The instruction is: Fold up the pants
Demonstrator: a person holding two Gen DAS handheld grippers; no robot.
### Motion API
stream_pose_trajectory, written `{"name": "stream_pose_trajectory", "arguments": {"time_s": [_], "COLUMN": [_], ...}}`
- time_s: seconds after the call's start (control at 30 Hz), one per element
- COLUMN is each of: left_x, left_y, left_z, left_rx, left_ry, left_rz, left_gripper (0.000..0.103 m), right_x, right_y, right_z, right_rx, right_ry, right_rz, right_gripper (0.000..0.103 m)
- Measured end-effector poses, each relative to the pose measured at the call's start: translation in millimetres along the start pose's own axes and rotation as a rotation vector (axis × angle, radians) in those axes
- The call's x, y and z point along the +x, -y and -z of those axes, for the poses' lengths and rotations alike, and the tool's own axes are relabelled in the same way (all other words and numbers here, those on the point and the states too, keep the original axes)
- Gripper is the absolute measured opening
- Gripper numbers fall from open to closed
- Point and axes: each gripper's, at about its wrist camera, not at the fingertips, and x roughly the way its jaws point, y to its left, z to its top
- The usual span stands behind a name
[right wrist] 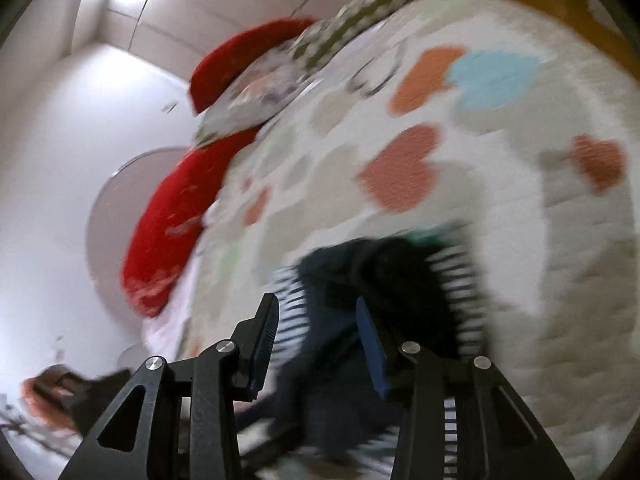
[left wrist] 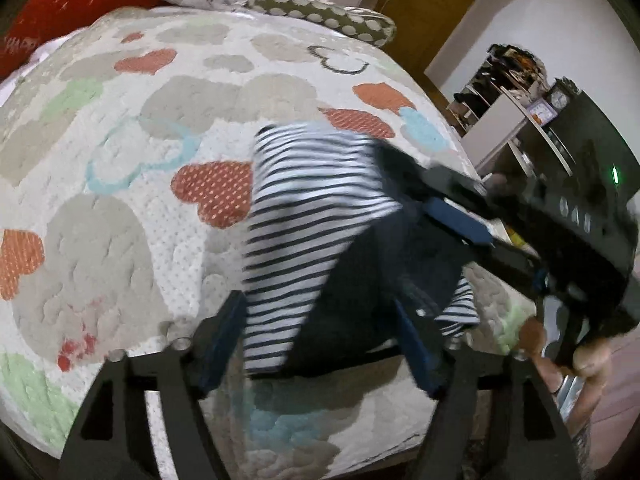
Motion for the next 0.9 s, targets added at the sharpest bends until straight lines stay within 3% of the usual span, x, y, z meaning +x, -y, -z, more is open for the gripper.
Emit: {"name": "stream_pose_trajectory", "arguments": {"time_s": [0.17,0.23,0.27,0.3,0.33,0.5,0.63,0.8,0.9], "left_x": [2.0,-8.7,-12.9,-17.9,-23.0,-29.3,-26.2,-11.8,-8.8], "left_y": [0.9,1.7,0.0,-3.3,-8.0,-45.0,-55.8,-51.0,-46.9], "left_z": [5.0,3.7,2.0,-0.6,-3.9,-21.0,-20.4,-20.0,-17.0], "left_rx": [-0.002,0.008,0.004,-0.005,-0.021,-0.170,-0.211,-0.214,-0.199], "left_ry": [-0.020,-0.013,0.000,0.019,0.040,0.070,0.067,0.012,0.012], "left_rz": [0.003,0.027,0.035,0.039,0.042,0.062,0.031,0.075,0.046], "left_gripper": [0.078,0.078,0.078,0.078,0.078,0.078,0.078,0.079,0.079], "right_x": [-13.9,-18.1,-19.7,-20.1,-20.4,-42.9,-46.9,-37.9,-37.9], "right_y": [27.1,18.0,15.2,15.2,18.3,42.7,47.2,45.9,47.6], "right_z": [10.3,14.1,14.8,16.1,14.9,17.6,17.7,20.8,22.5], "right_rx": [0.033,-0.028,-0.054,-0.075,-0.078,0.028,0.041,0.037,0.032], "right_ry": [0.073,0.099,0.111,0.119,0.126,0.158,0.169,0.152,0.155], "right_rz": [0.025,0.095,0.180,0.298,0.329,0.151,0.140,0.140,0.122], "right_gripper": [0.042,0.043,0.047,0.061,0.063,0.064,0.065,0.065,0.067]}}
